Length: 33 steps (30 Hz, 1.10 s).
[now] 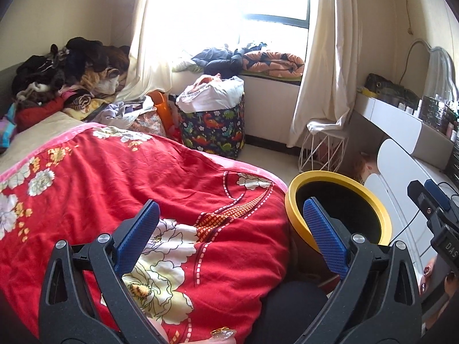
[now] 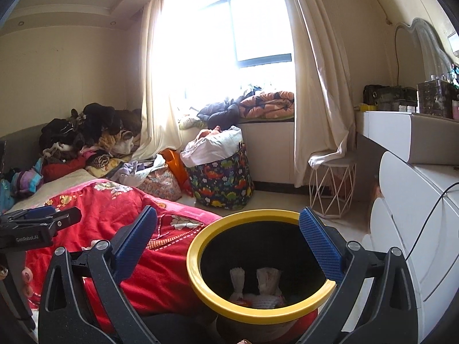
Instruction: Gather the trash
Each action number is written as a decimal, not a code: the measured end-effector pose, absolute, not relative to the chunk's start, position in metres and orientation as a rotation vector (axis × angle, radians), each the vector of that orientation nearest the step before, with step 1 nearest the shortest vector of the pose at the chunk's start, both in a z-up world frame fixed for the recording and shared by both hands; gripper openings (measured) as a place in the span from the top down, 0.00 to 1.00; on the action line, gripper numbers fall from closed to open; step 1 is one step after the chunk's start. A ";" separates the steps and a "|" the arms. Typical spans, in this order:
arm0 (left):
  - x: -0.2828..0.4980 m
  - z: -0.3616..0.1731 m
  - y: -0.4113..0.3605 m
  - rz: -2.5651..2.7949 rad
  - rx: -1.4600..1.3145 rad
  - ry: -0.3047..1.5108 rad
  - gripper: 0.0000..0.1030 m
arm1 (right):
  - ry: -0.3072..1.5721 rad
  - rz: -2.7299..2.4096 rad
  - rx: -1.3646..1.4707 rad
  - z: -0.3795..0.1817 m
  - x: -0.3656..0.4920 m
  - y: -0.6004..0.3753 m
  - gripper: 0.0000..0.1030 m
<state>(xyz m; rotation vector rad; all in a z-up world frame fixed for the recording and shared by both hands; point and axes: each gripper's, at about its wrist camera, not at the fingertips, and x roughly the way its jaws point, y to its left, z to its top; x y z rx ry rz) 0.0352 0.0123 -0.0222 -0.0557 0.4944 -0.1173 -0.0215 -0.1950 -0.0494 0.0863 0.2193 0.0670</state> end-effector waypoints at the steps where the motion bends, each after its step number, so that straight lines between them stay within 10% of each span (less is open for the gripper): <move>1: 0.035 -0.022 0.012 -0.116 -0.053 0.492 0.11 | 0.217 0.067 0.084 -0.049 -0.022 -0.195 0.06; 33: 0.030 -0.019 0.009 -0.122 -0.056 0.471 0.11 | 0.201 0.046 0.085 -0.048 -0.032 -0.198 0.06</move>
